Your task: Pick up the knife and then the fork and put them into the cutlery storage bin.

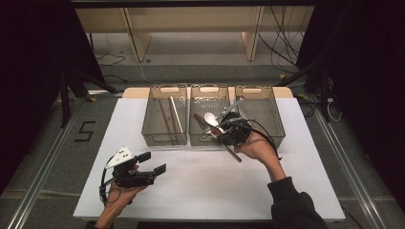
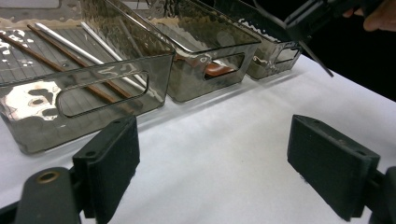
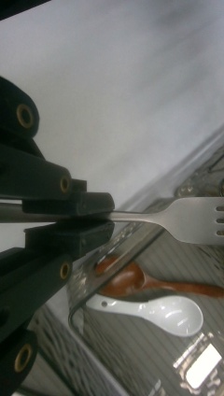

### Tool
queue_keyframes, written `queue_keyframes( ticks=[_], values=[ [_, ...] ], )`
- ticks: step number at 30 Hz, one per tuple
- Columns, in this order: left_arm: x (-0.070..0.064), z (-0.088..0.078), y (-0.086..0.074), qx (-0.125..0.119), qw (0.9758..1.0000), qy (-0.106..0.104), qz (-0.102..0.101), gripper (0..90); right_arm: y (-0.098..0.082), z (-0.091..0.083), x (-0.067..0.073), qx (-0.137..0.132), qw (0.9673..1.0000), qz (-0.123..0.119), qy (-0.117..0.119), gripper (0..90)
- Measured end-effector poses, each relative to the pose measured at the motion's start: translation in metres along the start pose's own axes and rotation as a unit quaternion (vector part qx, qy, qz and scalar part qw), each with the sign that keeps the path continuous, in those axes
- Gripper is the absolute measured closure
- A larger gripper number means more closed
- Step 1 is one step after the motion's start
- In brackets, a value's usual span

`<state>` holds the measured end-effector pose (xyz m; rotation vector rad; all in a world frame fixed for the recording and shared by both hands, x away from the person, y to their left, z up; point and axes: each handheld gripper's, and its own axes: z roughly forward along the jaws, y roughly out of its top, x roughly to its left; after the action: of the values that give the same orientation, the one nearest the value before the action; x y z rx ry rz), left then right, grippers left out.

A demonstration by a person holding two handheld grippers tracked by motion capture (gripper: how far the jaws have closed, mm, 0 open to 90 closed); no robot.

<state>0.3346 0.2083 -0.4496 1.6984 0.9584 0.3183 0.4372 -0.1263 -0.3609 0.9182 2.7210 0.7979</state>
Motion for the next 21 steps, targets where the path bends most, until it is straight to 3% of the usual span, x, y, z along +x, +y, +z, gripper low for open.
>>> queue_keyframes(
  ticks=[12, 21],
  values=[
    [0.0, 0.0, 0.0, 0.001, 1.0, 0.0, 0.0, 16.5, 0.0, -0.025, -0.028, -0.03, 0.9988, 0.031, -0.024, 85.2],
    [0.0, 0.0, 0.0, 0.0, 1.0, 0.0, 0.001, 16.5, 0.0, -0.043, -0.053, -0.047, 0.9954, 0.065, -0.053, 85.3]
  ],
)
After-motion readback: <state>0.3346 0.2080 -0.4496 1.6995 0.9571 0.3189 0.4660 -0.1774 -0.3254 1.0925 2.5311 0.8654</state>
